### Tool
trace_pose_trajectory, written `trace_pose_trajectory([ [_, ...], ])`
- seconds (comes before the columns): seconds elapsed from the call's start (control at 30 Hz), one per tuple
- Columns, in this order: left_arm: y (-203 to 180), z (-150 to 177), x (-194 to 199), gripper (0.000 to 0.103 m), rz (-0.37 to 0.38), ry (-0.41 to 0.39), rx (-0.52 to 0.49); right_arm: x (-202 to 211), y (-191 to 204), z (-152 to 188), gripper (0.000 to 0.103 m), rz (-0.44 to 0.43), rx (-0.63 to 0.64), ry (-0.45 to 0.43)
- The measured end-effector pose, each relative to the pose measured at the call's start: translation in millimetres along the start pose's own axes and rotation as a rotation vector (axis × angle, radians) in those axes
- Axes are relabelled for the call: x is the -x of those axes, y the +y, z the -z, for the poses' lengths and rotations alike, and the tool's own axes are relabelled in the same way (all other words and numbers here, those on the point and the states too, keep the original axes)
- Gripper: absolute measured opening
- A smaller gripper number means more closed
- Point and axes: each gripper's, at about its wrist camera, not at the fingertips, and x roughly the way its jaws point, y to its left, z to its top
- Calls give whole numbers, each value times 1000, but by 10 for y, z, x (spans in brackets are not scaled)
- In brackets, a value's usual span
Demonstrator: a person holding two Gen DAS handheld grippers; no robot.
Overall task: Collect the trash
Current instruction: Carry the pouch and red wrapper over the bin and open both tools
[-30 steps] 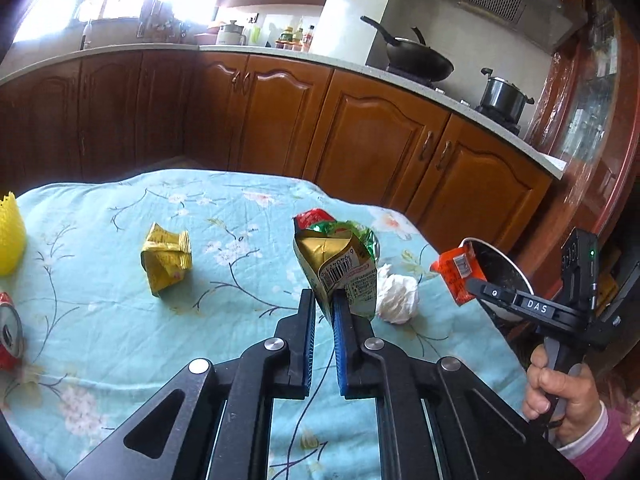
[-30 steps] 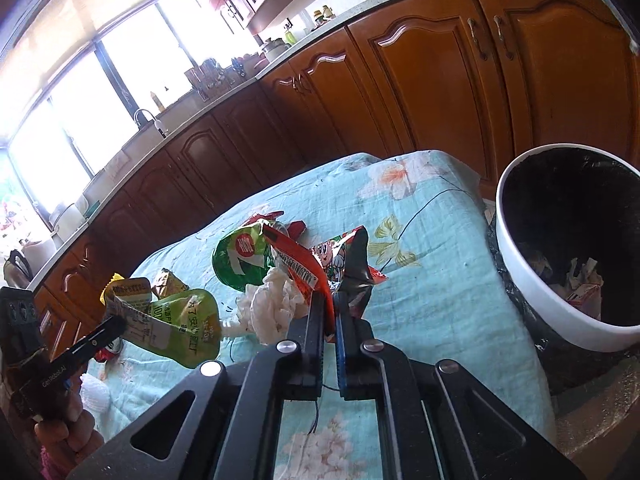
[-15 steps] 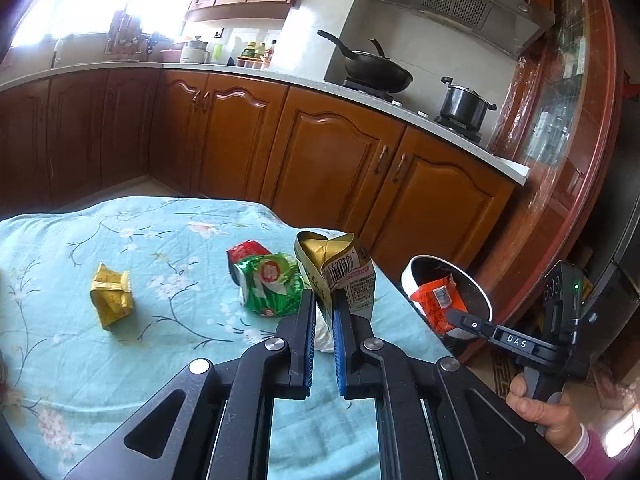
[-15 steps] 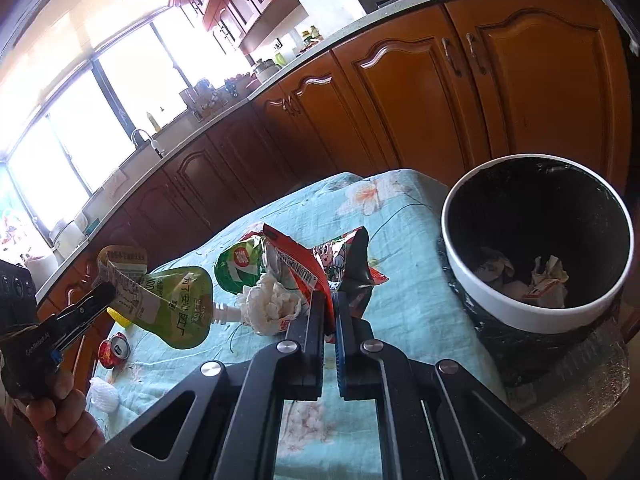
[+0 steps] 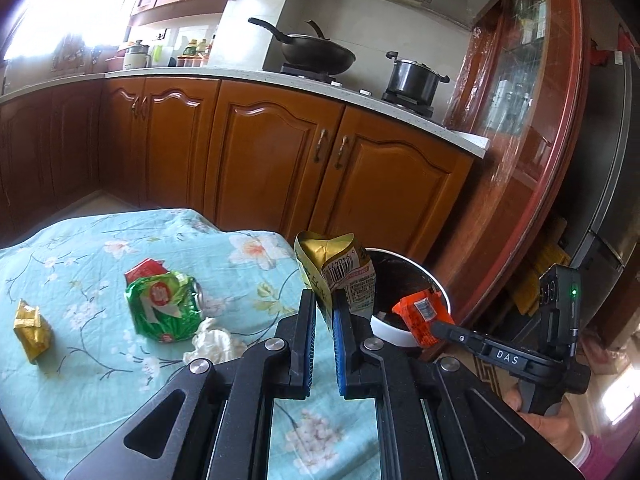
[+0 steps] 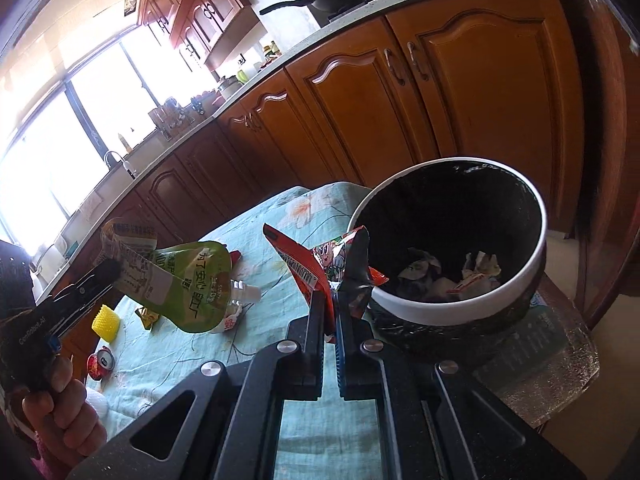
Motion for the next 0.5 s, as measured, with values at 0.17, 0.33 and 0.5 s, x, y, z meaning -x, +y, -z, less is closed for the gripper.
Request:
trace_pose_trajectory([
  [0.17,-139,-68,-246,6,29,23,-28,97,-179,-45,4,28,-19,-16],
  [0.33,-314,-156,-462,6,44,29,-68,131,-330,-88,4,51,-43,-25],
  [0.5,-454,-222,-674,6,45,29,-119,113,-443,-184,4,59,-56,-25],
])
